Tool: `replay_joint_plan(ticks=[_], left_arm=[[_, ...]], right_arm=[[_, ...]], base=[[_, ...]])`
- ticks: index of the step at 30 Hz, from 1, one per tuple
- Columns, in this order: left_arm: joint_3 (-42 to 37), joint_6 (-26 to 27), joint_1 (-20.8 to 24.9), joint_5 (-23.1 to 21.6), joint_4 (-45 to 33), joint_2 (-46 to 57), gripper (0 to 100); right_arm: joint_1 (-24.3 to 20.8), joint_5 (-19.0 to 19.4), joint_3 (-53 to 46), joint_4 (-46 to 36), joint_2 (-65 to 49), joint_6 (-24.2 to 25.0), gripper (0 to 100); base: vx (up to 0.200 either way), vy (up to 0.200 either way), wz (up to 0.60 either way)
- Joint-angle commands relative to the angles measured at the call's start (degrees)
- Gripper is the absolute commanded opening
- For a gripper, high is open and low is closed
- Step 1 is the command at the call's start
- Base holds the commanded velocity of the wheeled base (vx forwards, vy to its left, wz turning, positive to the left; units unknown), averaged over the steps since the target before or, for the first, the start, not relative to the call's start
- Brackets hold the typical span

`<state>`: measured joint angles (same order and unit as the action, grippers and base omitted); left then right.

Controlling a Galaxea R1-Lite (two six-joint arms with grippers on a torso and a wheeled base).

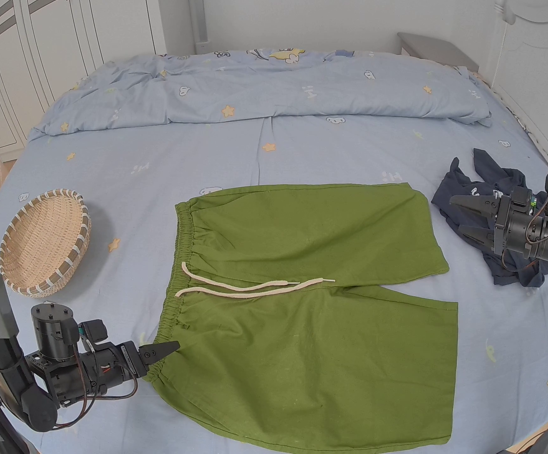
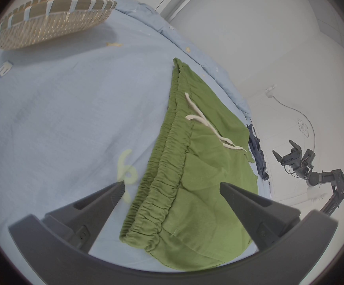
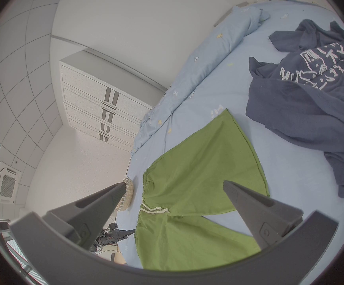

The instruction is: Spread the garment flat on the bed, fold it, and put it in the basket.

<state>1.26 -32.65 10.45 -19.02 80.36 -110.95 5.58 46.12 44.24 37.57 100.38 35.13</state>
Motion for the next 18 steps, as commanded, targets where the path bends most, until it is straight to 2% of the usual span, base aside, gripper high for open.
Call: replay_joint_plan(ticks=[1,11,12,18], left_arm=[[-1.26,-0.49,0.36,-0.14,-0.03,-3.57,100],[-1.26,-1.19,0.36,-0.41,-1.87,-3.14,100],[-1.26,-1.19,0.36,-0.41,-2.49,-2.96,0],[-1.26,-1.19,0.45,-0.41,-8.82,1.96,0]], right_arm=[[-0.05,0.11,-0.38,0.13,-1.50,0.02,100],[-0.40,0.03,-0.91,0.49,-1.24,-0.15,100],[-0.40,0.03,-0.91,0.49,-1.24,-0.15,100],[-0.40,0.03,-0.91,0.49,-1.06,-0.24,100]], base=[[0.000,0.000,0.00],[0.000,0.000,0.00],[0.000,0.000,0.00],[0.000,0.000,0.00]])
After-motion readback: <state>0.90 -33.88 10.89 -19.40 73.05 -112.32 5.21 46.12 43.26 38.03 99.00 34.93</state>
